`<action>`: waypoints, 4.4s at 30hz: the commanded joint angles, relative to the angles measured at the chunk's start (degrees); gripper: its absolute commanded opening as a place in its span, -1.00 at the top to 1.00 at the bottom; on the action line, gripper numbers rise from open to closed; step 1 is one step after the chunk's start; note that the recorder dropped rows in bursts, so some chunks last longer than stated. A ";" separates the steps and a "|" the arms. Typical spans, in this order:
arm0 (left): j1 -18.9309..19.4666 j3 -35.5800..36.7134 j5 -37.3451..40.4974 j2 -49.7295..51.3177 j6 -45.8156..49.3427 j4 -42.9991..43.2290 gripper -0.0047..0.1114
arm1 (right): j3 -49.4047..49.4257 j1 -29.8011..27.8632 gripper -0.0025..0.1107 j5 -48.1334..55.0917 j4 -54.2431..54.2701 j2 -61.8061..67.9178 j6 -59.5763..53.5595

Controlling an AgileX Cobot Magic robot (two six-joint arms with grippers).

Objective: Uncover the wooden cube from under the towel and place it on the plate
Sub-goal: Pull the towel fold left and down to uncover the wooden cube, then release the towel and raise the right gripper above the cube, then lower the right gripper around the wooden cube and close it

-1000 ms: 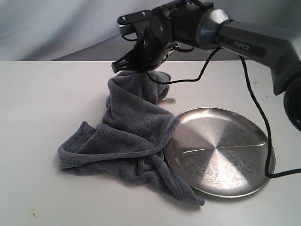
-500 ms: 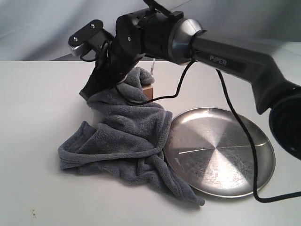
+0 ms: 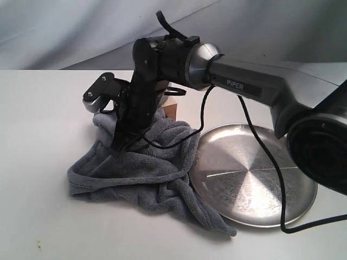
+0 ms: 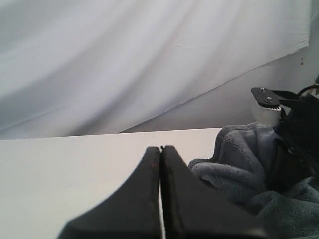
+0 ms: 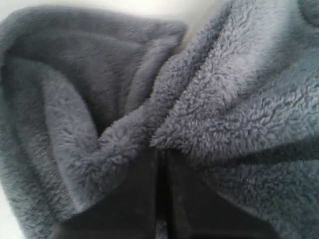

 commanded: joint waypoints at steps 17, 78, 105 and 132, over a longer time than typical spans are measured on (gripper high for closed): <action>0.12 0.25 -0.62 -0.24 -0.13 -0.14 0.92 | -0.36 0.18 -0.17 -6.55 5.96 -3.10 -2.98; 0.12 0.25 -0.62 -0.24 -0.13 -0.14 0.92 | -0.36 -0.04 -0.07 -17.62 -15.16 -5.50 27.83; 0.12 0.25 -0.62 -0.24 -0.13 -0.14 0.92 | -0.36 -13.39 -0.70 -13.20 2.25 -4.88 20.15; 0.12 0.25 -0.62 -0.24 -0.13 -0.14 0.92 | -0.36 -13.22 -0.90 -18.30 11.06 1.23 12.13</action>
